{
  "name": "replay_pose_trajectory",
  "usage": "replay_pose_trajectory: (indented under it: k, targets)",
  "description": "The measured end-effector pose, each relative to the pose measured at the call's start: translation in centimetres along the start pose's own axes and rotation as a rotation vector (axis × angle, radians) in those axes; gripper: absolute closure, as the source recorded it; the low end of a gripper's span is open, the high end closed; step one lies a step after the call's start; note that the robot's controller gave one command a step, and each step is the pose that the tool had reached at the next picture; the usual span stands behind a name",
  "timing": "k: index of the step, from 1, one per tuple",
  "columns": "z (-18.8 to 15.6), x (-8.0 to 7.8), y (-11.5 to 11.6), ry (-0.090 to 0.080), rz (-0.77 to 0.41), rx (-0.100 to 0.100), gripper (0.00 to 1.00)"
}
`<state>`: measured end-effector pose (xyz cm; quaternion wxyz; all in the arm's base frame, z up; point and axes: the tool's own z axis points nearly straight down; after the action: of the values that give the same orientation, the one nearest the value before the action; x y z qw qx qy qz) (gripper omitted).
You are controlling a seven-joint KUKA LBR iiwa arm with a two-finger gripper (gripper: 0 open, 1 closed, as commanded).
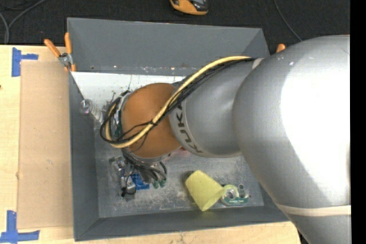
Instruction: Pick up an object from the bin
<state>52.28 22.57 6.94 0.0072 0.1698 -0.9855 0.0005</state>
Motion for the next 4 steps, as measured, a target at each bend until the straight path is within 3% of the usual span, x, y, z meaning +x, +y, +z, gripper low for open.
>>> replay_pose_trajectory:
  k: [2, 3, 4]
  targets:
    - [-0.8, 0.1, 0.0, 0.002, 0.003, 0.000, 1.00]
    - [-4.9, 0.4, 0.0, 0.011, 0.004, 0.000, 1.00]
    - [-8.2, 0.2, 0.0, 0.001, 0.005, 0.000, 1.00]
